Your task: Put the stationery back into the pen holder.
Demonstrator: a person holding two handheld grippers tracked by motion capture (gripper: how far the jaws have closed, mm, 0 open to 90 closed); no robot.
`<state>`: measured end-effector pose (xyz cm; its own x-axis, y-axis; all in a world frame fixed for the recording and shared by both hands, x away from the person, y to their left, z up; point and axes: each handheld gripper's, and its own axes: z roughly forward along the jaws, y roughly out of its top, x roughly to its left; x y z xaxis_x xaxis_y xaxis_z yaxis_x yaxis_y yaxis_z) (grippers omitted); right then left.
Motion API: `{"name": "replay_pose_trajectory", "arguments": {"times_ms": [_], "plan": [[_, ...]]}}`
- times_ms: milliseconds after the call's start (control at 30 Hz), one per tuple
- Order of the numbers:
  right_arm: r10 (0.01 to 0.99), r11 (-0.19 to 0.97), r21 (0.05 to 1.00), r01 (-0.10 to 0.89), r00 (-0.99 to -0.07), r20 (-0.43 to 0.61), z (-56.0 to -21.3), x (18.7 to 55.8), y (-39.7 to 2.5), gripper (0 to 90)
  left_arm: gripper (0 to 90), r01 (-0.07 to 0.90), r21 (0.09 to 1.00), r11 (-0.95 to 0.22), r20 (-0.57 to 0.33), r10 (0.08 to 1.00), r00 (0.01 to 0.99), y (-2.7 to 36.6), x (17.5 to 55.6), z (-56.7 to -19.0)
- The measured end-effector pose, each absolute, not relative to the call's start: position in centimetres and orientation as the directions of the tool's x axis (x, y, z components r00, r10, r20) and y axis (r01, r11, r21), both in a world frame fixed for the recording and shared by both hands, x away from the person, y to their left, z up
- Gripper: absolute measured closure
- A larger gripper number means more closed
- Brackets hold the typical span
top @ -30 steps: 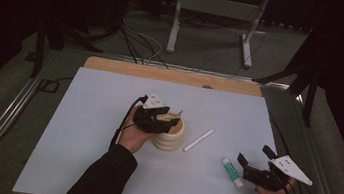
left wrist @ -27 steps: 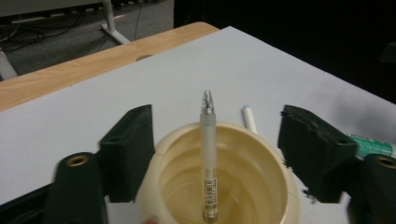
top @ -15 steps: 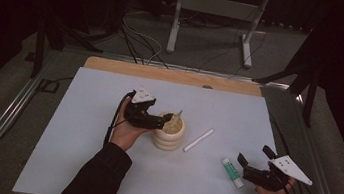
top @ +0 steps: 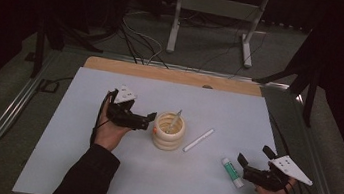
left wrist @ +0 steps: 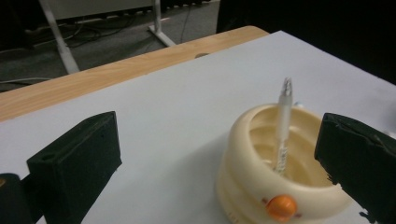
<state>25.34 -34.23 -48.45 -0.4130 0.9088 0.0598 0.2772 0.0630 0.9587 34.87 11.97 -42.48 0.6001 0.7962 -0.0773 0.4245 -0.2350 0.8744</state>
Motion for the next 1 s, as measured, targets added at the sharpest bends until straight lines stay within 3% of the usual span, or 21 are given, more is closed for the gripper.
{"name": "replay_pose_trajectory", "arguments": {"times_ms": [400,1000], "plan": [[0.909,0.062,0.958,0.278,-0.412,0.060,-48.5,25.3,-34.2,0.2,0.1,0.455,0.862,-0.223,-0.083,0.824,0.561,15.3,33.8,-43.7],[0.910,0.066,0.956,0.284,-0.411,0.060,-48.5,25.4,-34.1,0.2,0.1,0.375,0.901,-0.219,-0.034,0.826,0.563,19.0,29.4,-45.7]]}}
